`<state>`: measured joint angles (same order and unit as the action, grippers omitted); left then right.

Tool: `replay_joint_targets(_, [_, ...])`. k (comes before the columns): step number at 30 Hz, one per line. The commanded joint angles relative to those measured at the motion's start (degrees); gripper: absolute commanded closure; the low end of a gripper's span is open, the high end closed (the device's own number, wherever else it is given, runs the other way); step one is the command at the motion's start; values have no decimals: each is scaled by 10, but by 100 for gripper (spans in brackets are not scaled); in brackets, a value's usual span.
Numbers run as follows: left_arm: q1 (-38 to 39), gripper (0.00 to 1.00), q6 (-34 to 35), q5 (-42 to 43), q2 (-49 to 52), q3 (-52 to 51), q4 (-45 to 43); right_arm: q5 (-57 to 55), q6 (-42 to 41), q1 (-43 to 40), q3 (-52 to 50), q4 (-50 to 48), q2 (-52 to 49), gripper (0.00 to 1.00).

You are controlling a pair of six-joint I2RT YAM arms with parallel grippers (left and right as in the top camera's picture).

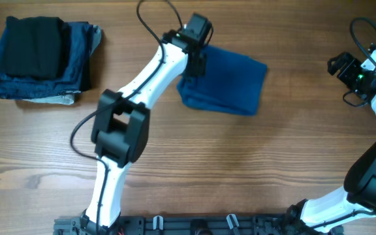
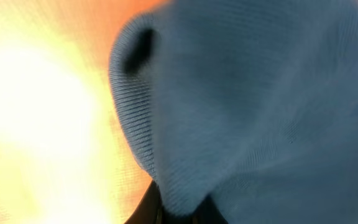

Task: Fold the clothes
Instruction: 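Grasp the folded blue shirt with the left gripper and lift it, then carry the folded shirt left and place it on the clothes stack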

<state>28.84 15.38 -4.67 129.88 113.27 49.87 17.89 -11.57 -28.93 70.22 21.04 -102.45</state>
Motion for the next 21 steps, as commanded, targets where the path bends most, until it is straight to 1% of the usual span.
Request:
replay_joint_targets(1, [-30, 95, 19, -45, -114, 49, -45, -4, -6, 1, -5, 0, -2, 0])
replay_joint_targets(2, [-38, 96, 20, -45, -131, 49, -58, -4, -6, 1, -5, 0, -2, 1])
replay_joint_targets(7, [-104, 96, 21, -45, -192, 49, -147, -4, -6, 1, -5, 0, -2, 0])
replay_joint_targets(9, [-140, 94, 21, -47, -207, 49, -212, -4, -5, 1, -5, 0, -2, 0])
replay_joint_targets(11, [-173, 94, 61, -73, -213, 49, -259, -4, -5, 1, -5, 0, -2, 1])
replay_joint_targets(12, [-194, 94, 82, -74, -215, 50, -275, -4, -5, 1, -5, 0, -2, 0])
replay_joint_targets(14, [-246, 95, 126, -74, -217, 50, -289, -4, -5, 1, -5, 0, -2, 0])
replay_joint_targets(16, [-290, 94, 127, -59, -217, 50, -300, -4, -5, 1, -5, 0, -2, 0])
replay_joint_targets(18, [-358, 88, 128, -17, -217, 50, -337, -4, -6, 1, -5, 0, -2, 0])
replay_joint_targets(21, [-417, 88, 127, -17, -215, 50, -327, -4, -6, 1, -5, 0, -2, 0])
